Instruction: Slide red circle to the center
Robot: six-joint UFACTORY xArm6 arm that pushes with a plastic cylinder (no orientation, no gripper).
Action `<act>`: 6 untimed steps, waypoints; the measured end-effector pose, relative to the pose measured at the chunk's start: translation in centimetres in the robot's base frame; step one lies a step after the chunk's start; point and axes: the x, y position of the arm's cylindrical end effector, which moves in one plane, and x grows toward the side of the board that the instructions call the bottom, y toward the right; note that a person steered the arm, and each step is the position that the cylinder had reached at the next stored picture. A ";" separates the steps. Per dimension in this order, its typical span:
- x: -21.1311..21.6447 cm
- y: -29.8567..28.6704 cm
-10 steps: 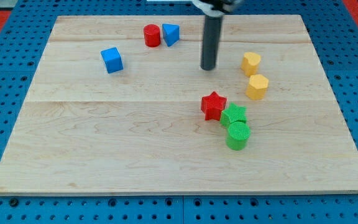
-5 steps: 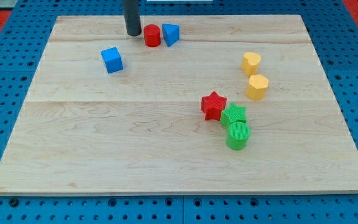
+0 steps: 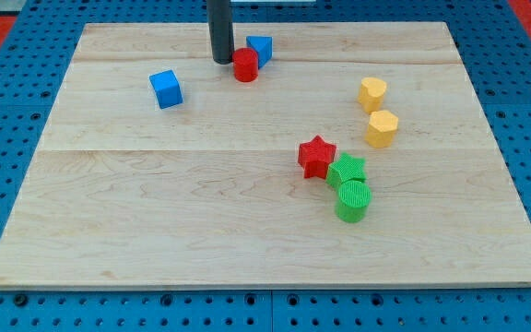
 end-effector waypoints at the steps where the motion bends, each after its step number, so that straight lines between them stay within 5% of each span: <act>1: -0.7 1.5; 4: -0.1 7.6; 6: 6.2 7.3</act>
